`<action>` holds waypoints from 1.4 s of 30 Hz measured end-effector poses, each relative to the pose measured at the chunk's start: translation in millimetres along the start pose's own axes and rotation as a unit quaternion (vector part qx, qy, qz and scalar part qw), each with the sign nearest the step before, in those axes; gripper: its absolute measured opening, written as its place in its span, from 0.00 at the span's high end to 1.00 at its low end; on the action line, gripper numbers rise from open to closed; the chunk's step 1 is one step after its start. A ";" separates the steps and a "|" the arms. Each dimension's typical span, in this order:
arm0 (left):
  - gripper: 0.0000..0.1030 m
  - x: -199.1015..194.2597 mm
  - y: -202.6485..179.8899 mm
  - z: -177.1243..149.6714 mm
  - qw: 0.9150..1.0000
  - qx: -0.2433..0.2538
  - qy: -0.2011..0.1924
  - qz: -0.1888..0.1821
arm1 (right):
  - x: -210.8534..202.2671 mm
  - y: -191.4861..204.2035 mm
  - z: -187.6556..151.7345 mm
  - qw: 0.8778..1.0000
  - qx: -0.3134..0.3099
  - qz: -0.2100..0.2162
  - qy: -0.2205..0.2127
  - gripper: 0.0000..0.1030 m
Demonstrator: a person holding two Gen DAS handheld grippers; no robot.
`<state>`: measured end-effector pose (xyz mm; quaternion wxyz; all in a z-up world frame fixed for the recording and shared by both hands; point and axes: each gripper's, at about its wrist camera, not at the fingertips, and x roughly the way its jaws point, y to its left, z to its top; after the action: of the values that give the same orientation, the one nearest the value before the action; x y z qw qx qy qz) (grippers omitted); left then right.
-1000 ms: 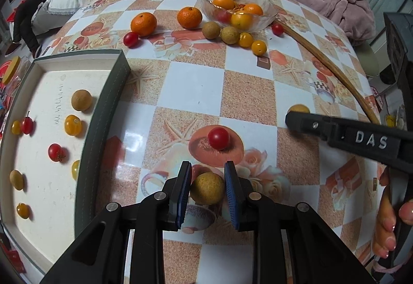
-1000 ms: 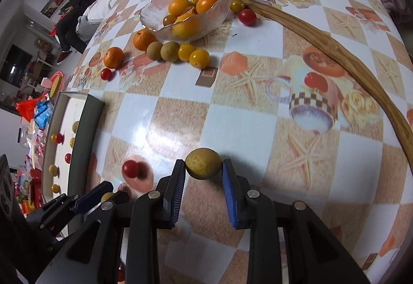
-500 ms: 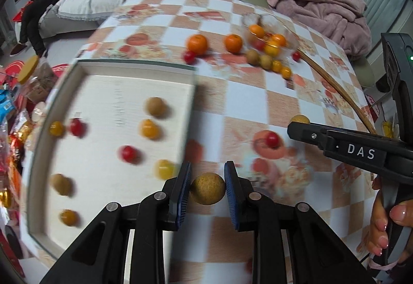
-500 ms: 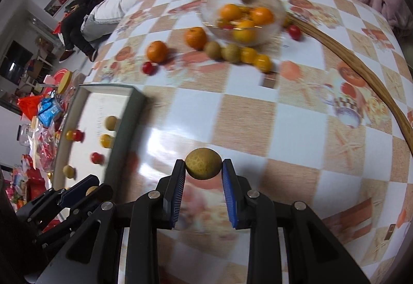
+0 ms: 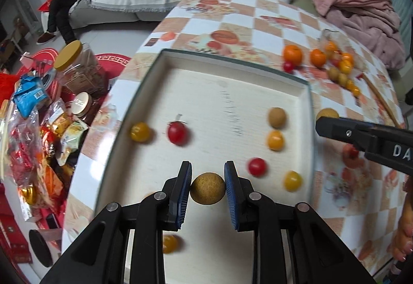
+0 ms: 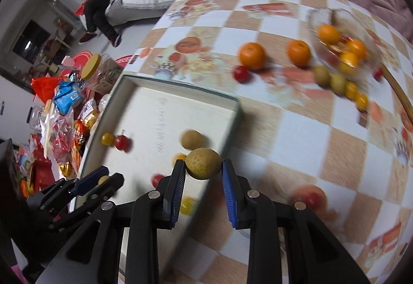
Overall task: Organize fruits
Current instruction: 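Carry both longans into the white tray and release them, then move both tools back to the tomatoes on the table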
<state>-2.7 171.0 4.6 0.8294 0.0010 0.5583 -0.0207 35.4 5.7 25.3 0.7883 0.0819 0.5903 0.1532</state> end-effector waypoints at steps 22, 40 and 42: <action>0.73 38.9 7.1 7.7 0.999 0.010 0.025 0.019 | 64.6 26.1 40.8 0.998 -0.041 -0.029 0.042 0.69; 0.27 32.8 7.9 3.5 0.999 0.027 0.012 0.044 | 46.8 27.9 42.7 0.999 -0.040 -0.009 0.024 0.25; 0.27 28.9 6.4 2.6 0.999 0.028 0.010 0.045 | 35.5 25.6 41.5 0.999 -0.035 -0.005 0.011 0.22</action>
<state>10.8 176.4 -21.3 0.8232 0.0499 0.5655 0.0008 80.4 43.9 13.2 0.7847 0.0491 0.5938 0.1709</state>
